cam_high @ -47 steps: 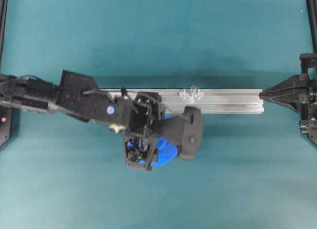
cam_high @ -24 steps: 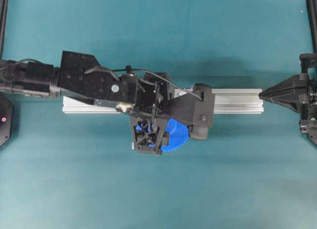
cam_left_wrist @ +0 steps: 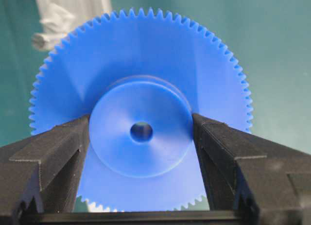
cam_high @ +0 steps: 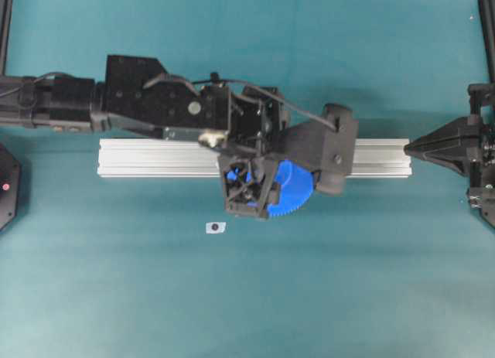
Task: Find the location of the shaft and insert the large gear.
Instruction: 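Lift the blue gear and carry it over the rail shafts, then align the gear's center hole above the right metal shaft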
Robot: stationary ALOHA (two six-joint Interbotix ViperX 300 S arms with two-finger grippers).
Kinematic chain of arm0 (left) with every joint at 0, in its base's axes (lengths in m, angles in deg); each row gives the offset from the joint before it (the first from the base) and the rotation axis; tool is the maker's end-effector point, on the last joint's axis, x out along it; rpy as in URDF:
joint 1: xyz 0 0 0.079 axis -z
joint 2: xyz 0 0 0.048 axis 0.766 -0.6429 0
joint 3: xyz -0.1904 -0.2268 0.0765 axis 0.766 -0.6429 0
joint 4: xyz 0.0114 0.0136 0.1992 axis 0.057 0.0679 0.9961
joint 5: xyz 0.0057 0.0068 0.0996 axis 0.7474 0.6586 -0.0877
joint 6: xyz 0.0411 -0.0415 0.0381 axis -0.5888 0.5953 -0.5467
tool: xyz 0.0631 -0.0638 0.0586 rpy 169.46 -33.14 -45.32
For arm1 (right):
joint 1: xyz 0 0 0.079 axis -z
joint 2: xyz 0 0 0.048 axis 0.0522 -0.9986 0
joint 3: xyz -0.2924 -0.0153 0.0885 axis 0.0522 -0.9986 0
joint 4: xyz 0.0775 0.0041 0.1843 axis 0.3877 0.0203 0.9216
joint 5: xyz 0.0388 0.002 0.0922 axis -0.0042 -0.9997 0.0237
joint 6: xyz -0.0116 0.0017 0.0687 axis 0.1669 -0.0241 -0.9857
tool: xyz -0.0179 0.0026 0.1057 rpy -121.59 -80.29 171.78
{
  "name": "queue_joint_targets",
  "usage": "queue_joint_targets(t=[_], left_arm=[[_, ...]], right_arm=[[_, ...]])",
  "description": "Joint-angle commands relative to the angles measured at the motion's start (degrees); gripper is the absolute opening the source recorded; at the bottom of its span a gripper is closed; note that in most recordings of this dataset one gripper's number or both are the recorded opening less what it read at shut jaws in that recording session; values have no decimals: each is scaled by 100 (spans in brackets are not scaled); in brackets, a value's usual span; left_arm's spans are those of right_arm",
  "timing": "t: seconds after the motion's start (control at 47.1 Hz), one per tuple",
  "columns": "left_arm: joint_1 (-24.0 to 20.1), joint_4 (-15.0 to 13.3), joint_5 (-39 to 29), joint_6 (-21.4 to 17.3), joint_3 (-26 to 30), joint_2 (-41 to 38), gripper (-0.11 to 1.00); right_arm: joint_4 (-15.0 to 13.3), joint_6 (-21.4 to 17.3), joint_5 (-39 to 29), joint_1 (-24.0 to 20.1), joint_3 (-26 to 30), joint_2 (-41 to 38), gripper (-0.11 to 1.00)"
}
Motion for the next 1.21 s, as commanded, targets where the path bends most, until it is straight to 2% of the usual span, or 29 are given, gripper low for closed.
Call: queue_joint_targets(t=[0.0,0.339,0.594,0.912,1.188], left_arm=[[-88,9,9,-79,299,79,71],[-360,26,-53,-220,888,-378,71],[-387,26,-360,-580,1441,-756,71],[-457,26,-589,-633,2021,-1292,71],[-545,26,-686,-686,2206,-1503,71]], right_arm=[[9,-62,53,9,53,-18,1],[0,-62,18,9,26,114,1],[0,-62,18,18,26,141,1],[0,-62,18,53,18,141,1],[0,-62,18,53,9,149,1]])
